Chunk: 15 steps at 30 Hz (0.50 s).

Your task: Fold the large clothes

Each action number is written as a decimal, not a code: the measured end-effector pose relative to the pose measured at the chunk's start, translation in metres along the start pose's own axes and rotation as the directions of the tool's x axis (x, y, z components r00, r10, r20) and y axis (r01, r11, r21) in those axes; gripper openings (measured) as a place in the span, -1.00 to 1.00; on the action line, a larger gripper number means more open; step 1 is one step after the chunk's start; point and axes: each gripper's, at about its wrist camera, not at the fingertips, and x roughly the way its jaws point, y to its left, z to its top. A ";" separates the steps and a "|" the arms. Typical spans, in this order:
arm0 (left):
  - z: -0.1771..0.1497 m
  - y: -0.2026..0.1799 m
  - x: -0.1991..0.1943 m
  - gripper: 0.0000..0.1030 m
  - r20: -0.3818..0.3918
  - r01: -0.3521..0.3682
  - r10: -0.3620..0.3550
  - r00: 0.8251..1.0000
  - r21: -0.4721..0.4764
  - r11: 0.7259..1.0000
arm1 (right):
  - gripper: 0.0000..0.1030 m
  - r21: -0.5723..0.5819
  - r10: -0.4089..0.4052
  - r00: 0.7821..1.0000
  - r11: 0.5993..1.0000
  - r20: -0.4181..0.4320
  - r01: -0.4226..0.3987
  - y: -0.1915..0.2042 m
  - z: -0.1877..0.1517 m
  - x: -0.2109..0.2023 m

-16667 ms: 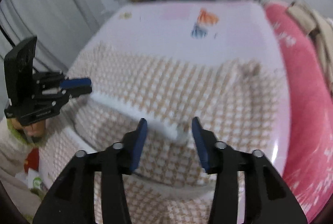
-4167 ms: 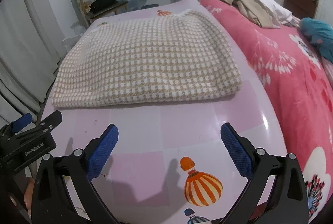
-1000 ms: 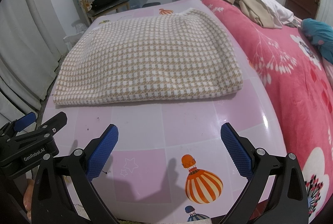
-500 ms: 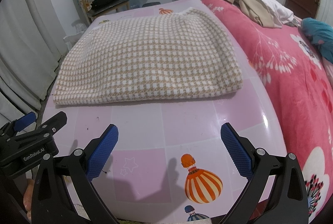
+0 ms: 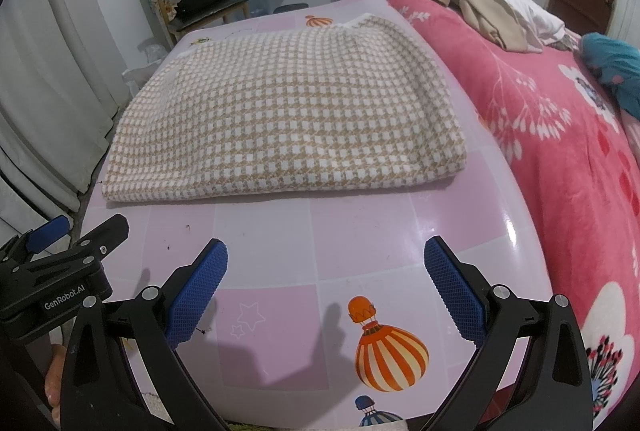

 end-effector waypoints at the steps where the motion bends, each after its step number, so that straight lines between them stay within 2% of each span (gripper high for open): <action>1: 0.000 0.000 0.000 0.89 0.000 0.001 -0.001 1.000 0.000 1.000 | 0.84 0.000 0.000 1.000 1.000 0.000 0.000 0.000 0.000 0.000; 15: 0.000 0.001 -0.001 0.89 0.002 0.001 -0.001 1.000 0.000 1.000 | 0.84 -0.003 -0.001 1.000 1.000 0.001 0.001 0.001 0.000 0.000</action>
